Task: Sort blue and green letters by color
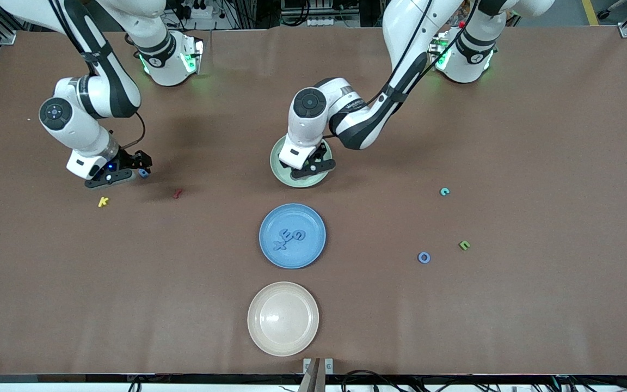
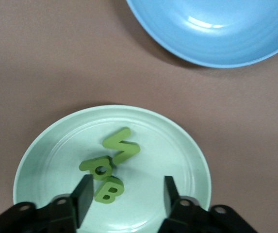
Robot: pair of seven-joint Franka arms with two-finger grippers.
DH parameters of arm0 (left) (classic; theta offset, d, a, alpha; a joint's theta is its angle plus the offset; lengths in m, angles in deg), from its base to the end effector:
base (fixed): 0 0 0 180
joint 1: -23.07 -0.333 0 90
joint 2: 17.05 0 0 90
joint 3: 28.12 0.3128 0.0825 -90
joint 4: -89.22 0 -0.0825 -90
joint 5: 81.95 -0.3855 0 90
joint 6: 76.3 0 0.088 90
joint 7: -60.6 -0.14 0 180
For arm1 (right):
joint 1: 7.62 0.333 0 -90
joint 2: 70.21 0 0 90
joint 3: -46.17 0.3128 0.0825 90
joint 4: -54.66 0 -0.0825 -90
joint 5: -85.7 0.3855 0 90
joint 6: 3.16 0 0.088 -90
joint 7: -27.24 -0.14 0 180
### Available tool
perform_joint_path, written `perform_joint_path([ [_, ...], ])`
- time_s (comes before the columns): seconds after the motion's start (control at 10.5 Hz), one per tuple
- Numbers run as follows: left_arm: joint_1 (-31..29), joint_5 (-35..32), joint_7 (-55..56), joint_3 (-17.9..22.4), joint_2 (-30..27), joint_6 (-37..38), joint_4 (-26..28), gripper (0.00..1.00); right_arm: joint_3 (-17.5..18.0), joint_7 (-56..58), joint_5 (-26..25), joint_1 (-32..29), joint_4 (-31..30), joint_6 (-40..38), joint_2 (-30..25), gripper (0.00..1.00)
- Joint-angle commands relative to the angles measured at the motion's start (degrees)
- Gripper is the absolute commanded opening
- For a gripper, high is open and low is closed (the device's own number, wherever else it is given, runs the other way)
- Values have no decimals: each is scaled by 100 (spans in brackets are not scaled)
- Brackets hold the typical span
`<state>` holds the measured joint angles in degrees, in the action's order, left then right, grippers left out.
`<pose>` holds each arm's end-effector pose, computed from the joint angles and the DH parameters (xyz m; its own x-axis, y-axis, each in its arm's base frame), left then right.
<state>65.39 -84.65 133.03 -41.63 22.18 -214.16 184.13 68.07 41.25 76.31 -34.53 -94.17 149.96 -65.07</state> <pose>0.4036 -0.5659 0.1908 0.9493 0.3030 -0.0836 0.3111 -0.9437 0.1127 0.4391 -0.0318 0.1886 0.9546 0.2973 -0.0181 0.2978 -0.9539 0.0362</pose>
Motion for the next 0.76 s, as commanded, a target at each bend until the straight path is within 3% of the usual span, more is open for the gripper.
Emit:
perform_joint_path([
  [0.0,-257,-28,-61,163,-213,48,-78,100,175,67,-98,-245,-340,384,-146,100],
  [0.29,-1265,-406,-1664,155,-468,557,-34,100,175,76,-115,-351,-340,762,214,100],
  [0.67,-2848,-415,-4819,155,-583,979,10,100,166,102,-150,-500,-349,921,478,100],
])
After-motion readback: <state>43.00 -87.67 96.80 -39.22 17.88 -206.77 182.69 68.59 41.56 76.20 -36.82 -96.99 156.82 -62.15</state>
